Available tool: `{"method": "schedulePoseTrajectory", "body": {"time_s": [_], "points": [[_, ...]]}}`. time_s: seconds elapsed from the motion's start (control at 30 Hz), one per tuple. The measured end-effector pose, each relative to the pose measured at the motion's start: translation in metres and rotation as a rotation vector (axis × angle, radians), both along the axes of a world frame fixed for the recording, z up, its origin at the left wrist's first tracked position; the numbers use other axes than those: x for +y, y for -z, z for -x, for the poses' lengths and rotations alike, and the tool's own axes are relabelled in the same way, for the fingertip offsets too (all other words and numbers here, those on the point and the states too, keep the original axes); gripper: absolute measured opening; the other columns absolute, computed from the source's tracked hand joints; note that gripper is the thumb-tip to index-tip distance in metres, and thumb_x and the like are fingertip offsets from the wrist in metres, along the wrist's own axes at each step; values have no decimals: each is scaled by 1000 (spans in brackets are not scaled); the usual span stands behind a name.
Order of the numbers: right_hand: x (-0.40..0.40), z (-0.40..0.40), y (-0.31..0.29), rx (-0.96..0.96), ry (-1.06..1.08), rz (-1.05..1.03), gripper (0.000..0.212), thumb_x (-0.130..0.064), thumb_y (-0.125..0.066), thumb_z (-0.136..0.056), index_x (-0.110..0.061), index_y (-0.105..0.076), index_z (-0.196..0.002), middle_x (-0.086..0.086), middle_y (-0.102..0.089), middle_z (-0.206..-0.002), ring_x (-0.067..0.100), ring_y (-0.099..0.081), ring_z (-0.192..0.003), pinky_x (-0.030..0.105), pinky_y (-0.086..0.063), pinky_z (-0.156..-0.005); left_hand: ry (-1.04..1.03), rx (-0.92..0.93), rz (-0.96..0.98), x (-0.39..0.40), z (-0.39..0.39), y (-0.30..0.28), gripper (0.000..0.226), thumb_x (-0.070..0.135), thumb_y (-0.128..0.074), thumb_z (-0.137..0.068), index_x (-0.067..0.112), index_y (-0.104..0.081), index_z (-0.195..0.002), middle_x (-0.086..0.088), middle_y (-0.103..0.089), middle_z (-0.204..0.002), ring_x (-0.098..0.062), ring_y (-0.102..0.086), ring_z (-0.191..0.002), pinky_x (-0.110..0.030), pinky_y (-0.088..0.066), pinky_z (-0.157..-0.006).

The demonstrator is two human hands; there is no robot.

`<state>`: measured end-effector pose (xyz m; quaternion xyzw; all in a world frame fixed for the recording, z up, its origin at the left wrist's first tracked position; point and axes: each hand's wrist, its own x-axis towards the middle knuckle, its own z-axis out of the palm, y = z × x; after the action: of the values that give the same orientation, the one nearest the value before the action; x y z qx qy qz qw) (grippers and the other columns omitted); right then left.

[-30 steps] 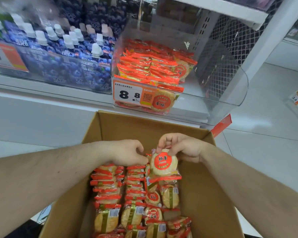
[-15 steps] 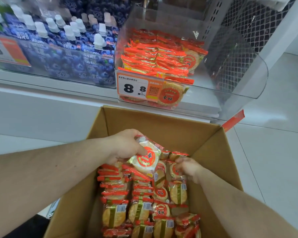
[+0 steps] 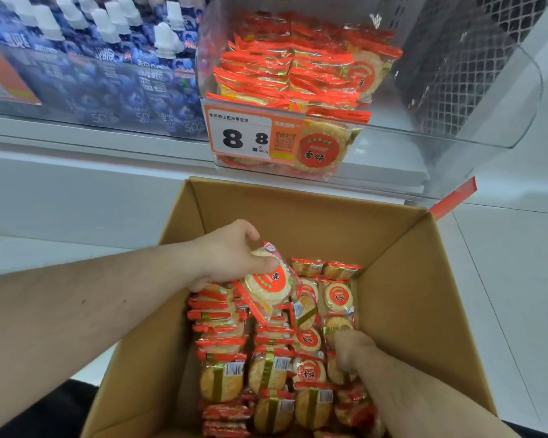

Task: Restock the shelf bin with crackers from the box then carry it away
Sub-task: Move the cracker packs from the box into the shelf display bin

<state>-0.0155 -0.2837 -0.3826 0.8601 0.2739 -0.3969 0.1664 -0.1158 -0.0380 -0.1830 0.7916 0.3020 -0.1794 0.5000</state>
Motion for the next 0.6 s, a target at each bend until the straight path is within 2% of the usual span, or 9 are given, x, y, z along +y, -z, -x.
{"method": "schedulePoseTrajectory", "body": {"time_s": [0.07, 0.13, 0.2, 0.27, 0.33, 0.43, 0.5, 0.6], "points": [[5, -8, -15, 1, -42, 32, 27, -14, -56, -89, -13, -62, -116, 8, -60, -116, 22, -59, -104, 27, -48, -87, 21, 32, 33, 0, -1, -8, 51, 30, -83, -71, 24, -54, -112, -6, -67, -104, -22, -69, -92, -43, -56, -87], [11, -22, -41, -5, -56, -30, 18, -14, -59, -85, -12, -65, -102, 6, -63, -103, 21, -60, -92, 27, -49, -75, 52, 65, 68, 1, -3, -18, 40, 16, -77, -66, 26, -60, -102, -9, -70, -102, -26, -69, -84, -40, -57, -78], [17, -38, -73, 17, -39, -133, 27, -7, -56, -81, -10, -68, -104, 3, -68, -97, 20, -63, -91, 25, -52, -70, 54, 51, 100, 2, -3, -30, 36, 5, -67, -68, 25, -65, -98, -12, -69, -99, -23, -61, -76, -35, -46, -71], [22, -48, -114, 71, 46, -277, 31, -6, -56, -78, -13, -72, -104, -1, -70, -97, 16, -65, -91, 23, -55, -73, 37, 6, 114, 6, -4, -41, 37, -2, -63, -71, 23, -67, -98, -15, -72, -100, -22, -61, -75, -34, -45, -69], [24, -51, -161, 86, 110, -452, 21, -10, -64, -77, -14, -76, -92, -1, -71, -102, 12, -65, -94, 24, -53, -83, 21, -37, 134, 11, -2, -53, 36, -4, -62, -76, 21, -67, -101, -15, -74, -96, -23, -68, -75, -33, -52, -69], [20, -46, -224, 48, 138, -701, 6, -8, -73, -78, -9, -77, -75, 3, -71, -103, 5, -63, -94, 12, -49, -77, 21, -110, 170, 19, 3, -69, 35, -4, -65, -80, 19, -65, -106, -12, -75, -93, -26, -73, -83, -38, -59, -75], [15, -39, -257, 44, 230, -854, 11, 0, -74, -78, -10, -77, -74, 0, -69, -103, 5, -63, -91, 11, -49, -73, -3, -168, 195, 22, 9, -79, 31, -4, -68, -80, 15, -63, -104, -16, -74, -94, -29, -73, -84, -37, -58, -70], [7, -30, -286, 75, 390, -1058, 24, 9, -73, -76, -14, -76, -69, -5, -71, -95, 12, -67, -86, 20, -53, -71, -42, -256, 217, 23, 16, -93, 23, -3, -70, -81, 10, -60, -96, -18, -73, -93, -30, -69, -80, -34, -53, -65]]}}
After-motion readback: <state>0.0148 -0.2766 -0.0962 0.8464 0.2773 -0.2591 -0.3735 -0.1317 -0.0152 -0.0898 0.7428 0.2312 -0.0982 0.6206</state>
